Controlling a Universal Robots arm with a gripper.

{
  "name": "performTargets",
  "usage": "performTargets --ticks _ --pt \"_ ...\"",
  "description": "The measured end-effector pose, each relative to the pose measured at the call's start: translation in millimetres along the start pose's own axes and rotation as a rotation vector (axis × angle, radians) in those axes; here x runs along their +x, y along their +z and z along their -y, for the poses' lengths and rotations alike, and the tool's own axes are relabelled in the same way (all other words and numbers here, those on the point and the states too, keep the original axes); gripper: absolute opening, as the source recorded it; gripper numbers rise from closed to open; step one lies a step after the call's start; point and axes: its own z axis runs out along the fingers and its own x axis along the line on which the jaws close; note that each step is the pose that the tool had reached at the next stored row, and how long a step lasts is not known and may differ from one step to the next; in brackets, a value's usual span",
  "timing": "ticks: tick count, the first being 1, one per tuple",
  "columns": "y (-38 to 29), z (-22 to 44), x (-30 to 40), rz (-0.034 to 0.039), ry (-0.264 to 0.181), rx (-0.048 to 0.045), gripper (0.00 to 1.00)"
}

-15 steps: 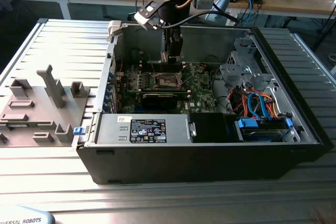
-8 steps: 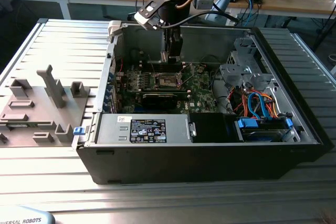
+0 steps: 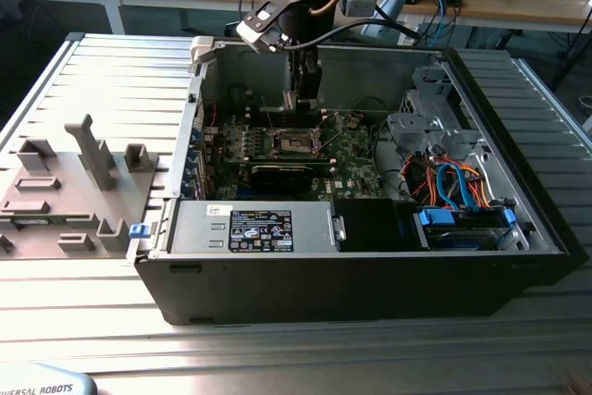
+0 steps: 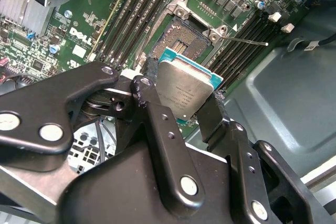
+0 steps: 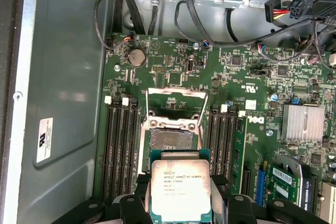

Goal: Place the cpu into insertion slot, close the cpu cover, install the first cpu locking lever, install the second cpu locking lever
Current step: 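Place the cpu into insertion slot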

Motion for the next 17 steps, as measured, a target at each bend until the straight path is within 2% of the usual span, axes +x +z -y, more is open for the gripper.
performTargets --ticks 17 --pt "0.3 0.0 0.0 0.0002 0.011 0.0001 0.54"
